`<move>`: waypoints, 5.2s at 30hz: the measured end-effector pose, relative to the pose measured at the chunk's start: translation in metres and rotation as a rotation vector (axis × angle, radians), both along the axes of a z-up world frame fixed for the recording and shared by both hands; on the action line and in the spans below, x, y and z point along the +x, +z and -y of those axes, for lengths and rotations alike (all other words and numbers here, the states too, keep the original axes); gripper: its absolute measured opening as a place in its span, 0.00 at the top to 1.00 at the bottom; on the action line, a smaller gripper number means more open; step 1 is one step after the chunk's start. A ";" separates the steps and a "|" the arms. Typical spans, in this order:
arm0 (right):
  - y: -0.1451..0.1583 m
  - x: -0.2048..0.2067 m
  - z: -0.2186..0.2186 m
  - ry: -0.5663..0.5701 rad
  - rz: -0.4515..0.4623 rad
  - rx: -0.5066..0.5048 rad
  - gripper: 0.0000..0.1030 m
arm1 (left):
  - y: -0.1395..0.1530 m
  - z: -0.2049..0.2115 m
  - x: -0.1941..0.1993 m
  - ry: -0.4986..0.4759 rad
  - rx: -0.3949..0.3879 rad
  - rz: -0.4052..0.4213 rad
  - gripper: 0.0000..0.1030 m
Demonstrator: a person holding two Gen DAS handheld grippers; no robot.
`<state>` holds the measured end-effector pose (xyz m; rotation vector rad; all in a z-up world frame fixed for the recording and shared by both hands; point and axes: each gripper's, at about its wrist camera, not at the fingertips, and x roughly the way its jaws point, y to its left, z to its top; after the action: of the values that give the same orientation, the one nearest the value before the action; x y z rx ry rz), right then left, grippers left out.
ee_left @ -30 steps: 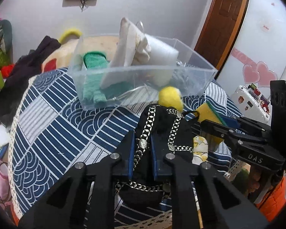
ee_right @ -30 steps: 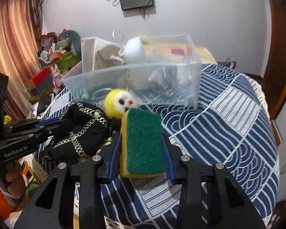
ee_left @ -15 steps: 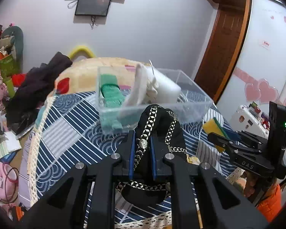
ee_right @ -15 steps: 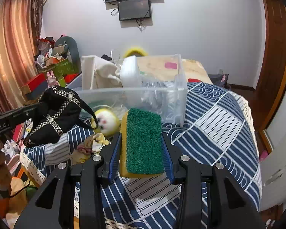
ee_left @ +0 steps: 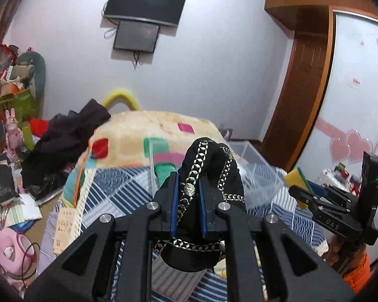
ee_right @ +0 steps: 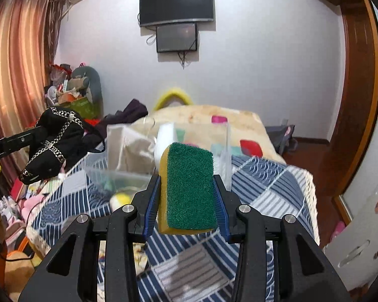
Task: Organize soft objects
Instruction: 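Put the black bag in the box with the left gripper while the right puts the sponge in, then grasp the yellow felt ball with the left gripper while the right grasps the floral scrunchie, then drop the ball into the box with the left gripper while the right drops the scrunchie in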
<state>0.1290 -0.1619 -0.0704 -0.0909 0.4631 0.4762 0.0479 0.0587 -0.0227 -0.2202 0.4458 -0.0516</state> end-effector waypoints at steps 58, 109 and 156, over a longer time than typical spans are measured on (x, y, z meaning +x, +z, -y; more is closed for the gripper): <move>-0.002 0.050 -0.023 -0.002 -0.035 -0.036 0.45 | -0.045 0.023 0.109 -0.033 0.067 -0.181 0.58; -0.075 0.014 -0.016 0.066 -0.268 0.002 0.84 | -0.112 0.058 0.082 -0.139 -0.003 -0.364 0.43; -0.035 0.066 -0.103 0.125 -0.068 -0.137 0.84 | -0.057 0.007 0.102 -0.013 0.019 -0.196 0.57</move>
<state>0.1954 -0.0588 -0.1058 -0.2376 0.5585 0.5712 0.1502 0.0522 -0.0793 -0.2048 0.6428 -0.0385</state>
